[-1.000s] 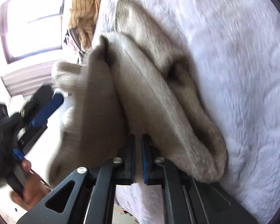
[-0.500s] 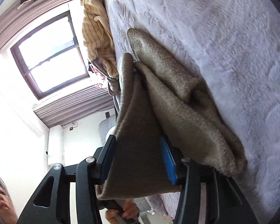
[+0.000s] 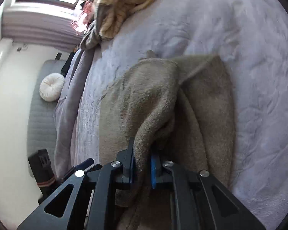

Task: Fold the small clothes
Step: 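Lower the sweater onto the bedspread and open both grippers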

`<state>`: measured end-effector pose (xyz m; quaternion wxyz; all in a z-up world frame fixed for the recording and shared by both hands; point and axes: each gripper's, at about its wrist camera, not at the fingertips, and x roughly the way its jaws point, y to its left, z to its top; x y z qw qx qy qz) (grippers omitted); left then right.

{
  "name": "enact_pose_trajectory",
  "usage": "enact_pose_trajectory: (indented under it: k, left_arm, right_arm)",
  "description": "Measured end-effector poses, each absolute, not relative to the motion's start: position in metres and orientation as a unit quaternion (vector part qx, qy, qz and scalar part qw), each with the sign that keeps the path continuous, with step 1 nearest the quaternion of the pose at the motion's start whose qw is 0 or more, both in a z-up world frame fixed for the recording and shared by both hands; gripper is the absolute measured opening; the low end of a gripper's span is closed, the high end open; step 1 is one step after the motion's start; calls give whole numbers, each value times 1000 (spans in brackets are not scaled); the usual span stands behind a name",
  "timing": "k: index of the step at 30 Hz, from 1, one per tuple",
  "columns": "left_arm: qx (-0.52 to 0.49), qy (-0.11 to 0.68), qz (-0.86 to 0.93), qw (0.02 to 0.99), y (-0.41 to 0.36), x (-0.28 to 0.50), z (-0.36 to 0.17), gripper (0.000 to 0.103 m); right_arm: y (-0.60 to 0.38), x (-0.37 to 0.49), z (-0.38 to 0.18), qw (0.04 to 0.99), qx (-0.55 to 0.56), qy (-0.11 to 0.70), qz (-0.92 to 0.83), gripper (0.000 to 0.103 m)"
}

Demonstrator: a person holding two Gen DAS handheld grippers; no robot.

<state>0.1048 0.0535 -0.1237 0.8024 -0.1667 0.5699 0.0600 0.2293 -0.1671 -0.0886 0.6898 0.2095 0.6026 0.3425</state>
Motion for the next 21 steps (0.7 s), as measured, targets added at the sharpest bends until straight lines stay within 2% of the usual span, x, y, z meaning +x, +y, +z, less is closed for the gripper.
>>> enact_pose_trajectory:
  k: [2, 5, 10, 13, 15, 17, 21]
  left_arm:
    - [-160, 564, 53, 808, 46, 106, -121, 92]
    - [-153, 565, 39, 810, 31, 112, -122, 92]
    - [-118, 577, 21, 808, 10, 118, -133, 92]
    - [-114, 578, 19, 808, 10, 117, -131, 92]
    - [-107, 579, 18, 808, 14, 112, -125, 92]
    - [-105, 578, 14, 809, 21, 107, -120, 92]
    - [-99, 582, 3, 807, 32, 100, -114, 92]
  right_arm:
    - [-165, 227, -63, 716, 183, 569, 361, 14]
    - [-176, 237, -53, 735, 187, 551, 348, 14]
    - [-207, 249, -107, 730, 180, 594, 287, 14]
    - [-224, 242, -128, 726, 194, 608, 257, 24]
    - [-236, 235, -122, 729, 201, 608, 244, 37]
    - [-249, 224, -110, 731, 194, 610, 237, 44]
    - [-268, 192, -74, 712, 256, 589, 285, 44]
